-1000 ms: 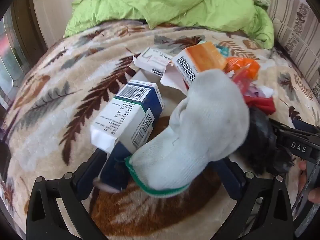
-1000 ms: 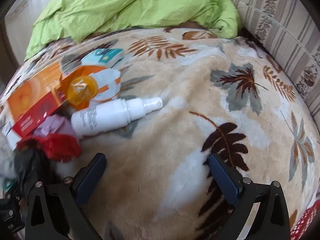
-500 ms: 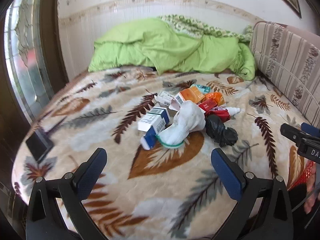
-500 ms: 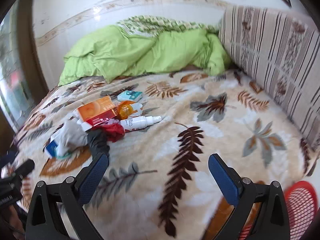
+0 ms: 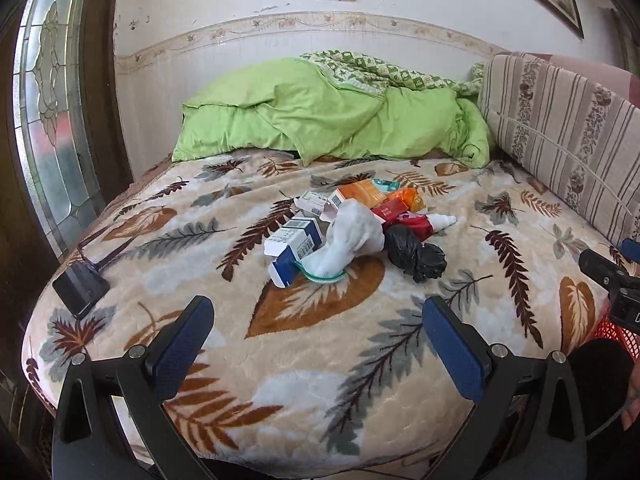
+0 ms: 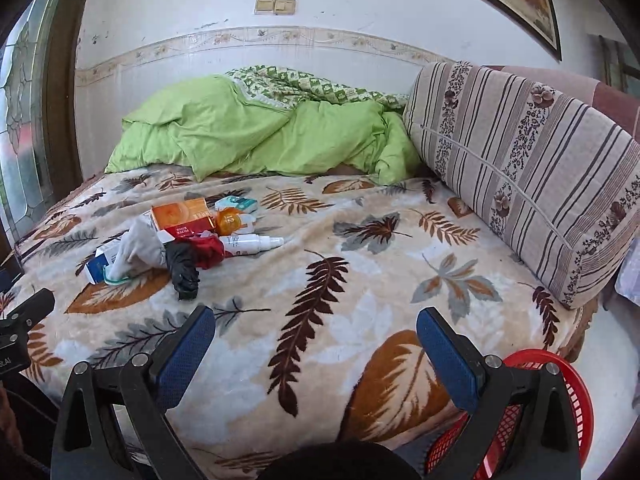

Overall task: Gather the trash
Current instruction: 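Move both tools toward the pile of trash on the bed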

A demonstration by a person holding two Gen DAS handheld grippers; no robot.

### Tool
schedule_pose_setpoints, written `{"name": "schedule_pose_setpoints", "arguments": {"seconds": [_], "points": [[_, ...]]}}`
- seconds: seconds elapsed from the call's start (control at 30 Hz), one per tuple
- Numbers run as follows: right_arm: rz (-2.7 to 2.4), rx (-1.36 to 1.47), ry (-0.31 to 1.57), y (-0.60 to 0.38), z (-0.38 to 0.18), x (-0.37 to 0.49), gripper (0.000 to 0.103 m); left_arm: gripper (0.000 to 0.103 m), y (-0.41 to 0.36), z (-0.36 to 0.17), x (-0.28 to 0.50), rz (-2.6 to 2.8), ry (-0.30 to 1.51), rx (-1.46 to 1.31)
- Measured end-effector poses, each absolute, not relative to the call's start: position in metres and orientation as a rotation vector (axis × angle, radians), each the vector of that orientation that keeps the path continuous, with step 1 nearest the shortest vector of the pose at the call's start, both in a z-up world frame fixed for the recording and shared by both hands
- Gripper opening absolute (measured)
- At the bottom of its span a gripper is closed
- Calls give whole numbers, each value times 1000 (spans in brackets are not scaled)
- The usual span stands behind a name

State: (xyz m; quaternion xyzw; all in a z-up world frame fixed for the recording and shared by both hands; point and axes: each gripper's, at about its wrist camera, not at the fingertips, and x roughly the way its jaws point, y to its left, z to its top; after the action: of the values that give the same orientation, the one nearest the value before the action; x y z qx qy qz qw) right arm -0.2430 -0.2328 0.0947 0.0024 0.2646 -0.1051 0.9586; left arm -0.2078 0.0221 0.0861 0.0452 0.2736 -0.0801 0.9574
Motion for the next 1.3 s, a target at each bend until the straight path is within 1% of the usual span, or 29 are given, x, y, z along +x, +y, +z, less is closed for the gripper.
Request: {"name": "schedule_pose_setpoints", "arguments": {"seconds": [0.4,1.3], "points": [[-216,-5,584,-231,89,-235,102,103,13,83,-208,-193,564,121],[-220,-16,610,-231,88,-233,102,103,8,83,-212,-205,553,141]]}}
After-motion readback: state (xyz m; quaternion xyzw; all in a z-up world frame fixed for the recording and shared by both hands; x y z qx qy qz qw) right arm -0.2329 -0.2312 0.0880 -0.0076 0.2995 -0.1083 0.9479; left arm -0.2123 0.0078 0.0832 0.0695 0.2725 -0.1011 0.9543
